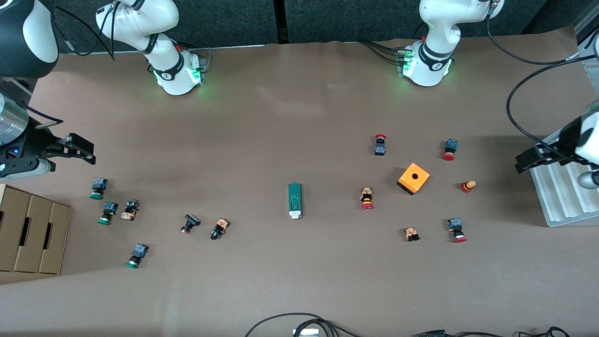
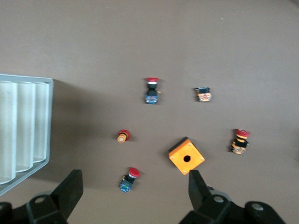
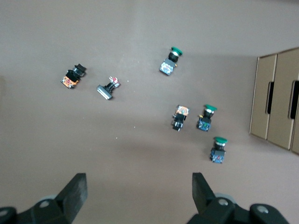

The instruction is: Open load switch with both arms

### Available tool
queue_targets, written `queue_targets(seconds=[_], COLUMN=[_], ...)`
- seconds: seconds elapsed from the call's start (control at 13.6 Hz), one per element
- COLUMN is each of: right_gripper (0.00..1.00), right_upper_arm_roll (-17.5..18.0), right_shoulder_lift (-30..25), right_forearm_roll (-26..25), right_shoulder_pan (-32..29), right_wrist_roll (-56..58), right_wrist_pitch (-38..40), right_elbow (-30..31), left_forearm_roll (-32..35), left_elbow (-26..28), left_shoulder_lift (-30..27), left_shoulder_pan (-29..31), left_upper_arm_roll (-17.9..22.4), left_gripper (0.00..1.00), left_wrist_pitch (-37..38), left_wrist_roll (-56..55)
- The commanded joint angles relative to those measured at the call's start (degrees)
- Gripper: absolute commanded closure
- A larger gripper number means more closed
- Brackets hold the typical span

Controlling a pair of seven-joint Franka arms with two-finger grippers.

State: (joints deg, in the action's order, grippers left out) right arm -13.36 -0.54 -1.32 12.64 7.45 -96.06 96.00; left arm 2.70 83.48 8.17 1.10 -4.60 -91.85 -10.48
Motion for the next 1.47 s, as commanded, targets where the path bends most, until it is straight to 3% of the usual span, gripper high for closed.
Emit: queue_targets(seconds=[0.0,0.15,0.44,0.88,1.1,1.4], right_gripper=[0.0,0.0,0.0,0.0,0.0,0.0], right_upper_arm_roll=[0.1,0.0,0.0,0.0,0.2,0.6], right_shoulder_lift=[0.2,0.2,0.4,0.3,0.9,1.8], right_forearm_roll=[0.4,0.4,0.9,1.1,1.1,2.5], right_shoulder_pan=[-0.2,-0.3,-0.3,-0.3,0.1,2.6], right_wrist_roll=[-1.4,-1.1,-1.6,-0.7,-0.8,-0.8], right_wrist_pitch=[1.3,1.0,0.9,3.3,3.7,3.8], right_elbow=[-0.5,-0.5,-1.2,-0.9,-0.9,-0.9], left_forearm_roll=[1.0,1.3,10.7,11.4,10.8,11.6], left_elbow=[-1.5,-1.0,-0.8,-1.6,-1.3,2.9], left_shoulder_lift=[0.3,1.7,3.8,4.9,5.7,6.0], left_shoulder_pan=[-2.4,-4.9,-13.9,-19.0,-21.0,-26.4], left_upper_arm_roll=[-2.5,-4.0,-4.2,-4.3,-4.3,-4.2], left_gripper=[0.0,0.0,0.0,0.0,0.0,0.0], left_wrist_pitch=[3.0,4.3,4.4,2.1,-2.8,-12.0], left_wrist_roll=[-0.4,-0.5,-0.6,-0.6,-3.2,-16.4])
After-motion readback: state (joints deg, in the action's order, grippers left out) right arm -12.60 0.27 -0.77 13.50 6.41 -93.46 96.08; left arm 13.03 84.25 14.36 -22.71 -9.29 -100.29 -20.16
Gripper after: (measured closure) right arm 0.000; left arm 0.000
